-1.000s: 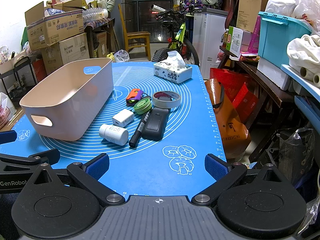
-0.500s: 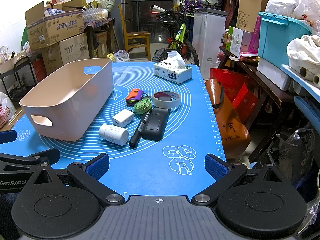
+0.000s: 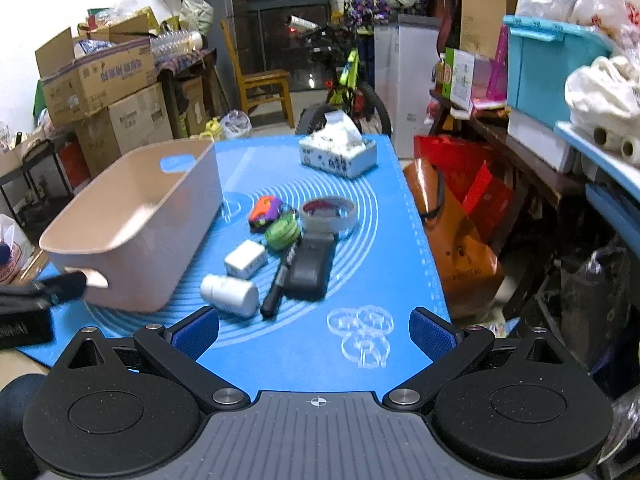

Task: Organize rigid objects
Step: 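Move the left tool to the basket rim while the right tool approaches the tape roll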

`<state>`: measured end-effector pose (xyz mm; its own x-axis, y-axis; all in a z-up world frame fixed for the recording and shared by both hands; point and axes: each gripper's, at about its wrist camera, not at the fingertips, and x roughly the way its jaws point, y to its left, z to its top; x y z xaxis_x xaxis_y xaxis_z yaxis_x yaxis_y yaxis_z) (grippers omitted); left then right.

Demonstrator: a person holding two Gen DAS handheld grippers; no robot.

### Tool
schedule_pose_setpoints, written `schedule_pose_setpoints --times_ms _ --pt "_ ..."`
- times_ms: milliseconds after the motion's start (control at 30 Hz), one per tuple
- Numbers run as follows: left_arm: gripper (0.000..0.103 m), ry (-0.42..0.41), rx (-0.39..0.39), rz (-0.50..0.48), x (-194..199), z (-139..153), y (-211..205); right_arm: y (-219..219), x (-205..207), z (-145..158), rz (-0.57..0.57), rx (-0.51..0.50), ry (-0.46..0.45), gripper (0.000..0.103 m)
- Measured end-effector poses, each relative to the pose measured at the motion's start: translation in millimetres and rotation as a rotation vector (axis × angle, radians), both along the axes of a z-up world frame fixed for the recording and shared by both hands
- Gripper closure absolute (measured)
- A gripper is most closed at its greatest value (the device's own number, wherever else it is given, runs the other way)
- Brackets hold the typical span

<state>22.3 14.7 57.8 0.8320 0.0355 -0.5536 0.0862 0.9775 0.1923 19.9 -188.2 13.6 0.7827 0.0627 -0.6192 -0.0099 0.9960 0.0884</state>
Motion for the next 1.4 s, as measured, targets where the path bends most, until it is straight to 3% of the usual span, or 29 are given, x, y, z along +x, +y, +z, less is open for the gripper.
schedule_pose_setpoints --times_ms 300,633,767,1000,1267,1400 --pt "0.001 -0.028 0.013 0.001 37.2 33.2 19.2 -3.7 25.9 29.9 -0.013 0.023 -0.044 0.003" --pt "0.001 0.009 0.011 0.041 84.9 31.7 57.1 -13.2 65.5 35.6 -0.031 0.038 -0.054 0.002" --pt "0.001 -0.038 -0.009 0.055 101.7 27.1 73.6 -9.7 93.3 26.2 -0.038 0.012 -0.039 0.003" --pt "0.001 0.023 0.034 0.095 147.3 6.1 96.9 -2.3 143.2 0.8 -0.044 -0.016 -0.012 0.003" --pt "0.001 0.128 0.002 0.111 183.7 -18.9 125.7 -11.2 189.2 -17.4 -0.061 -0.020 0.030 0.003" --pt "0.001 0.178 0.000 0.171 196.0 -33.6 140.1 -14.5 210.5 -28.0 -0.061 -0.016 0.058 0.003"
